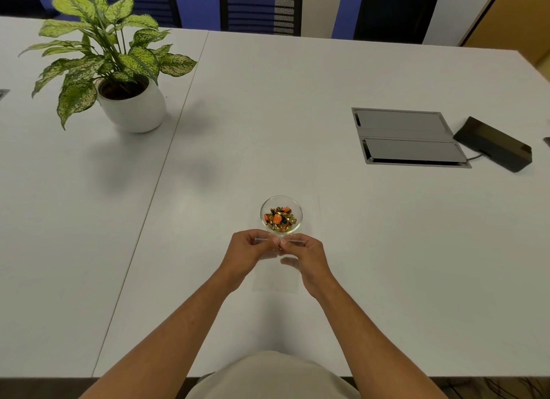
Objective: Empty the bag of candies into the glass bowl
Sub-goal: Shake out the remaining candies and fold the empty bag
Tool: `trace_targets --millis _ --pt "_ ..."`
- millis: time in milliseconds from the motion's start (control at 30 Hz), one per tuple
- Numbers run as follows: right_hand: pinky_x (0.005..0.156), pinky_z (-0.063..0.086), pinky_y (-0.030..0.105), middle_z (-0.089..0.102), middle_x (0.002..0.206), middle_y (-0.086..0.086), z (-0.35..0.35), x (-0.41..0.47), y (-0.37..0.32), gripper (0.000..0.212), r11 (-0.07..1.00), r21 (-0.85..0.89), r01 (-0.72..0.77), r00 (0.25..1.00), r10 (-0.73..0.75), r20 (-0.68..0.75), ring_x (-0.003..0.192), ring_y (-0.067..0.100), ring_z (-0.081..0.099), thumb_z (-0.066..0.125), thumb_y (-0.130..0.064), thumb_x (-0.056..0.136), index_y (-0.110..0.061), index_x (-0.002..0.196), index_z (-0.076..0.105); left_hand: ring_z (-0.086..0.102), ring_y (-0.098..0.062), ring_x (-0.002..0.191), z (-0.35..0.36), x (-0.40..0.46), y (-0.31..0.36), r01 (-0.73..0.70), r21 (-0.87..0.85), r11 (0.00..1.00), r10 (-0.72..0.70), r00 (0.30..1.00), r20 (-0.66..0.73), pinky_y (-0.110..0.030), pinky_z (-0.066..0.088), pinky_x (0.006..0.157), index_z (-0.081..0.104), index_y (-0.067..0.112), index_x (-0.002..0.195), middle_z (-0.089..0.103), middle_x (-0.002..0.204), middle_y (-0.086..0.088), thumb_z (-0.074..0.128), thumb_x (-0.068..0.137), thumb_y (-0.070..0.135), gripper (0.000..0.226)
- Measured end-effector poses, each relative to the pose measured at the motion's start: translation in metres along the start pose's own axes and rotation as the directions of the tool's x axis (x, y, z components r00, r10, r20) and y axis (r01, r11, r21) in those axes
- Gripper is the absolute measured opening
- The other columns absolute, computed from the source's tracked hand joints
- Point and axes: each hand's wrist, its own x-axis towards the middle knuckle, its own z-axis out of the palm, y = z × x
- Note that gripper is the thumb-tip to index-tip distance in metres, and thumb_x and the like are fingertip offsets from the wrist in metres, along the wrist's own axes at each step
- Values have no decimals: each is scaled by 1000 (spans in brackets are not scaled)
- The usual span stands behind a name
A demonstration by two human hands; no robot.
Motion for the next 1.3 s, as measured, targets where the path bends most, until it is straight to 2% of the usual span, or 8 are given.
trace_targets --millis 133,367,600,700,867,1000,1100,1300 --pt "70 57 33 71 97 18 0 0 1 8 1000 -4 -3 1000 3 -3 85 25 69 70 -8 85 -6 92 73 76 -26 83 0 2 -2 7 36 999 -7 1000 5 -29 60 79 72 -1 96 78 89 -16 70 86 14 19" --pt "67 54 30 71 89 13 1 2 2 6 996 -64 55 998 -55 -6 84 26 69 70 -7 85 -11 89 73 73 -35 87 -1 5 -9 -5 44 999 7 998 -59 -43 59 87 75 3 90 76 89 -19 72 84 16 14" --pt "68 58 32 76 94 14 -2 1 5 13 992 -106 65 998 -66 -4 88 26 74 67 -13 88 -6 98 74 76 -25 77 -2 4 -8 15 52 999 -10 995 -96 -34 60 76 77 4 88 78 80 -11 74 82 14 12" --pt "71 59 34 76 91 10 -8 0 3 16 994 -105 34 999 -30 45 85 22 74 58 -13 95 -8 96 73 76 -27 79 -9 6 -9 51 27 998 -50 997 -55 -39 61 79 75 0 92 77 82 -15 69 87 11 14" --pt "74 60 37 75 101 15 -19 0 2 26 994 -109 9 992 5 128 96 26 72 47 -15 100 -10 100 72 75 -20 79 -16 5 -5 92 45 995 -95 993 70 -28 60 70 74 5 96 78 86 -8 58 94 13 17" --pt "80 60 42 76 99 11 -26 1 2 30 996 -80 -44 981 58 187 94 24 73 43 -17 102 -9 102 72 74 -29 93 -23 6 -6 157 27 987 -159 974 159 -38 60 84 70 1 107 77 101 -15 49 99 15 26" --pt "85 59 48 76 95 10 -29 2 3 31 994 -29 -104 969 108 223 93 23 72 41 -14 102 -6 103 71 74 -28 90 -26 7 -5 209 -17 978 -201 957 207 -40 60 86 68 1 109 77 99 -14 45 101 12 27" --pt "87 58 48 77 98 9 -34 3 7 27 989 -19 -149 957 149 248 98 25 72 44 -14 101 -7 104 71 74 -29 90 -30 6 -11 220 19 975 -220 964 147 -41 61 82 71 3 103 77 94 -13 52 98 13 22"
